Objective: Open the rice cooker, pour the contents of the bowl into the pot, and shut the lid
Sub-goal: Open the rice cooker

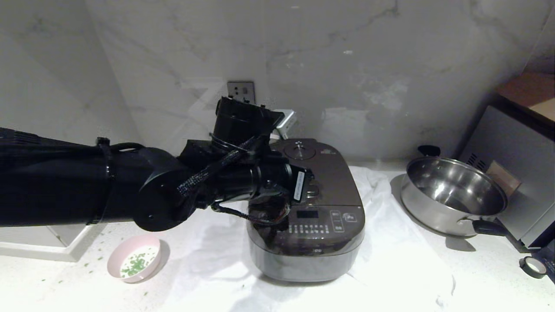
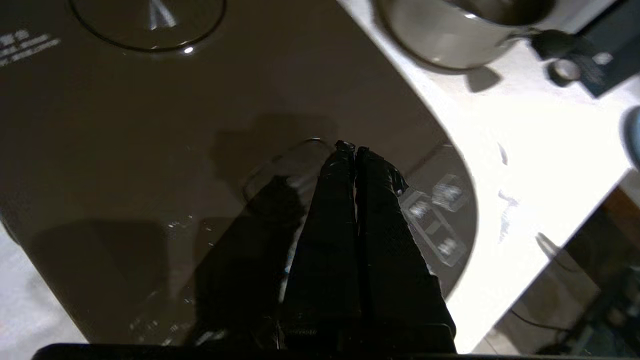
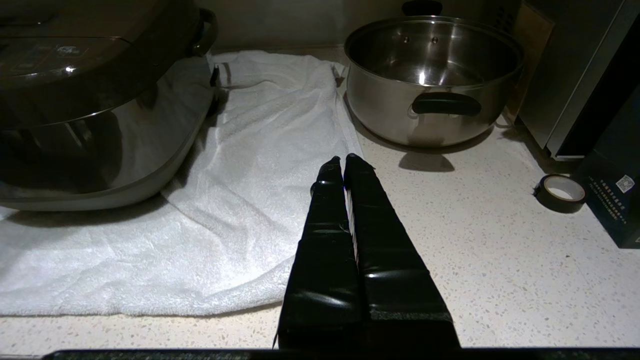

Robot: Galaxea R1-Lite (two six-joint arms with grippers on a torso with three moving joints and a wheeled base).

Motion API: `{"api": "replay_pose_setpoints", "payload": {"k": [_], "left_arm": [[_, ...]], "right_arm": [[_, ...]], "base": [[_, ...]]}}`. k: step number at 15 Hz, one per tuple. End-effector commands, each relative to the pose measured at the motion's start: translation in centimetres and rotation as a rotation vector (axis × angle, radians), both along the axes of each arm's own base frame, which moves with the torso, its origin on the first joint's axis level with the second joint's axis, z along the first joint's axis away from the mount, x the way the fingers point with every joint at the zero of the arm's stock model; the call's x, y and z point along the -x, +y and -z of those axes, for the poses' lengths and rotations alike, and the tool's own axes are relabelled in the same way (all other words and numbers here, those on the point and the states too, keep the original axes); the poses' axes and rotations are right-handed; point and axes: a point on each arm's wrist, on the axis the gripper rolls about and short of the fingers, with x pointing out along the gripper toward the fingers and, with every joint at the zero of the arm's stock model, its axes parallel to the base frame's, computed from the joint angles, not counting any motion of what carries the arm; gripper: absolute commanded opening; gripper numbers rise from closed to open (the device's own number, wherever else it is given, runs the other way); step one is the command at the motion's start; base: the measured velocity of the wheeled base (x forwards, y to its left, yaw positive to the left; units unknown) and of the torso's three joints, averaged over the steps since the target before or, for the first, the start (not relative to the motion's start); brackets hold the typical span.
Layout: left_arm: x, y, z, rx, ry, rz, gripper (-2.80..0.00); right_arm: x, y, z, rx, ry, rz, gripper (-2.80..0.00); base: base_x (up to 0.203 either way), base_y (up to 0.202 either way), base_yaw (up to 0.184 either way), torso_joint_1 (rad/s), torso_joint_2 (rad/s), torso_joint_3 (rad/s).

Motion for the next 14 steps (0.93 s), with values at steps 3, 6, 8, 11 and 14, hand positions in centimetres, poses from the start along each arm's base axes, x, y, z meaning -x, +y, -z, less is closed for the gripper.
{"api": "replay_pose_setpoints", "payload": {"k": [3,6,8,11,14], "left_arm": [[-1.5,-1.3,1.3,-0.017,0.008,-0.024,-2.80],[-1.7,-1.5,2.0,-0.035,0.021,-0.026,-2.80],[-1.8,-1.6,2.4,-0.043,0.027,-0.028,-2.80],[-1.8,-1.5,2.4,-0.043,0.026,-0.032,-2.80],[-2.0,-1.6,2.8,-0.055,0.028,-0.049,-2.80]], "right_arm": [[0.0,0.0,0.0,0.000,0.001,0.000,-2.80],[0.0,0.0,0.0,0.000,0.001,0.000,-2.80],[0.0,0.0,0.1,0.000,0.003,0.000,-2.80],[0.0,0.0,0.0,0.000,0.001,0.000,-2.80],[0.0,0.0,0.0,0.000,0.002,0.000,-2.80]], "base": [[0.000,0.000,0.000,0.000,0.00,0.000],[0.000,0.000,0.000,0.000,0.00,0.000],[0.000,0.000,0.000,0.000,0.00,0.000],[0.000,0.000,0.000,0.000,0.00,0.000],[0.000,0.000,0.000,0.000,0.00,0.000]]}}
